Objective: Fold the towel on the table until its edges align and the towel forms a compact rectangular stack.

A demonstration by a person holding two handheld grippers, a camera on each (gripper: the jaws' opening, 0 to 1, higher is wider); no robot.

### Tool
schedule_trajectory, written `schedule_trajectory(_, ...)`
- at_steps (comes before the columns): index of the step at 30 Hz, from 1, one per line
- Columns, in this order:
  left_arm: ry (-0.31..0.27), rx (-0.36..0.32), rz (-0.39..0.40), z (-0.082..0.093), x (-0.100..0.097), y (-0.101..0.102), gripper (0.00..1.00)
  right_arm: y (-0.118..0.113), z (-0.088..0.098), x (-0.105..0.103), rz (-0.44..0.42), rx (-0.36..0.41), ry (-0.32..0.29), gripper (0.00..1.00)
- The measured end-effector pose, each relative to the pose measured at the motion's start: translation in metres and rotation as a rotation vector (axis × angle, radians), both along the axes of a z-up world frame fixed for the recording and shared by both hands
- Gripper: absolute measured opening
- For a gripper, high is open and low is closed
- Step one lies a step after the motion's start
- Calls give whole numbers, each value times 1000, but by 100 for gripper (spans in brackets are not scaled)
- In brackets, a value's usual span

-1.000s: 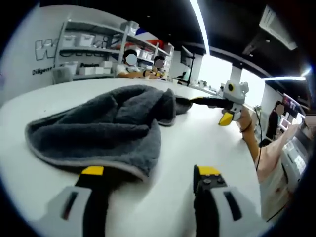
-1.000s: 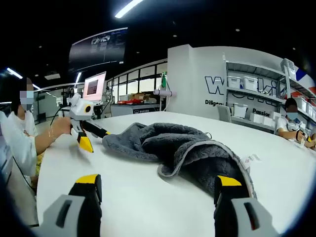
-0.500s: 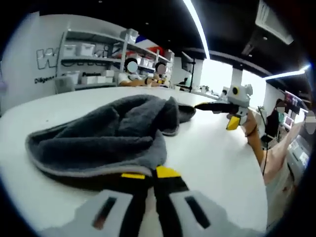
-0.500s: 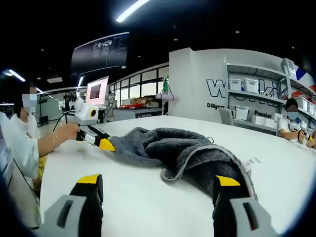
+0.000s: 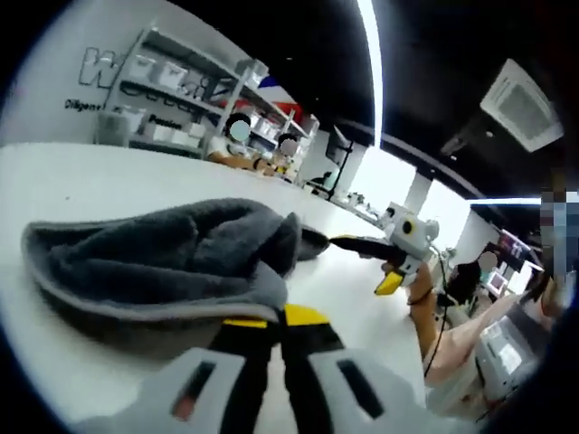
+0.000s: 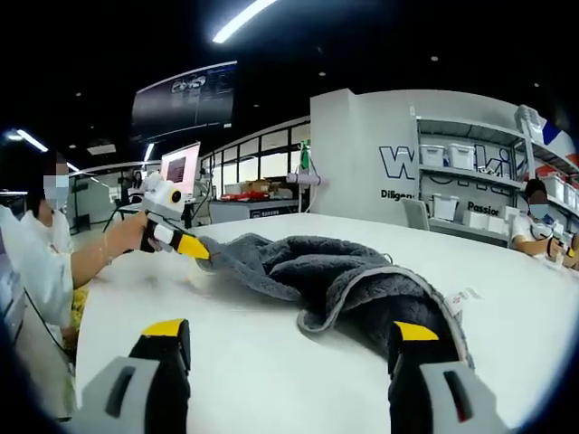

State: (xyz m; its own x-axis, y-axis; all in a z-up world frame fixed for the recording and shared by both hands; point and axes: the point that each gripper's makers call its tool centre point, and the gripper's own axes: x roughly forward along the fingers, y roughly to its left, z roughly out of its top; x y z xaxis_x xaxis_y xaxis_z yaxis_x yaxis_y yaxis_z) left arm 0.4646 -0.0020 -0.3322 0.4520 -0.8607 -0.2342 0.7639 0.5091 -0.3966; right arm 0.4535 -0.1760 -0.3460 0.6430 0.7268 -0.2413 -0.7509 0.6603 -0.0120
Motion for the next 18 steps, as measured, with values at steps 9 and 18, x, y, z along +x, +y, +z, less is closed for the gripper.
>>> schedule_trajectory(9,10,-114,-21,36,0,0,4,-1,-2,0,0,-4,8,95)
schedule_trajectory(18,67,-326,-16,75,6,10,4,0,-2,-1,1,-4,8,95)
